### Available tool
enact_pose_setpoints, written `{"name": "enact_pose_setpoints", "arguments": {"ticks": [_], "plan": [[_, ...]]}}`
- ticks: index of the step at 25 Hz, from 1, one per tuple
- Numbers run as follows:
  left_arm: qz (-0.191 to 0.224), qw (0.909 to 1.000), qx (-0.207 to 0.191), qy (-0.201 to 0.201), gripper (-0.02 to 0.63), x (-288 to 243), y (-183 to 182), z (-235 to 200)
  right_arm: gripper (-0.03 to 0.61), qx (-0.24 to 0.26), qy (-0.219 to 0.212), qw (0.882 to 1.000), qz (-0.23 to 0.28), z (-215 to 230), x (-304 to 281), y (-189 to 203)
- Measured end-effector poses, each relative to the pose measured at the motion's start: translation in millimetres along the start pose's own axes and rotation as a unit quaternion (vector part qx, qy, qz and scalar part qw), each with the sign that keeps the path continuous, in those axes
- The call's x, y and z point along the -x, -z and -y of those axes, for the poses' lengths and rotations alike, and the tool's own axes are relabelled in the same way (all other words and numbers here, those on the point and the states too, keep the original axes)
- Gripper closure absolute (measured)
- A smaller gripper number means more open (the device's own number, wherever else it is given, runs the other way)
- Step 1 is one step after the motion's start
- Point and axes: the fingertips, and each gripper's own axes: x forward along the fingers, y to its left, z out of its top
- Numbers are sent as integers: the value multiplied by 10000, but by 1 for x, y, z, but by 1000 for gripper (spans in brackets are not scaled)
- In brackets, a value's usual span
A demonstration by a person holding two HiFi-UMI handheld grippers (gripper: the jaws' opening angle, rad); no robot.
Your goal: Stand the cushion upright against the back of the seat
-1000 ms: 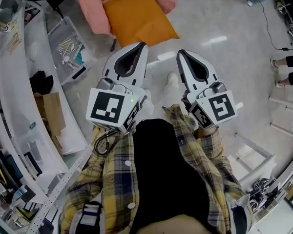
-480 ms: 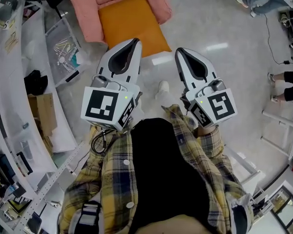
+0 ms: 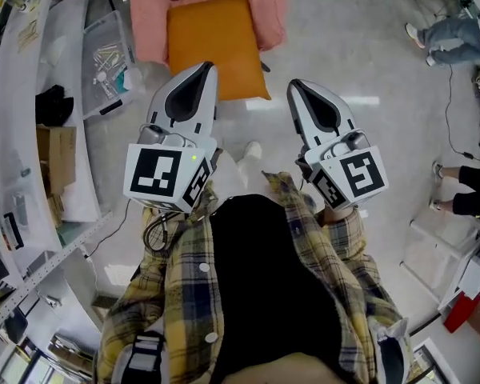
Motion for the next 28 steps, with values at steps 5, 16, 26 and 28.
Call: {"name": "enact_pose_setpoints", "arguments": {"ticks": [5, 16, 26, 28], "plan": [[-143, 9984, 113, -543, 612, 7, 13, -17, 560, -61, -360, 9992, -184, 10, -17, 12], [-354, 9936, 381, -1002, 612, 10, 30, -104, 561, -119, -608, 9965, -562, -2, -102, 31], [-594, 9964, 249, -560, 612, -46, 28, -186, 561, -195, -244, 9969, -727, 8, -194, 31], [-638, 9967, 203, -452, 612, -56, 26, -197, 560, -214, -135, 9969, -750, 12, -206, 32]]}}
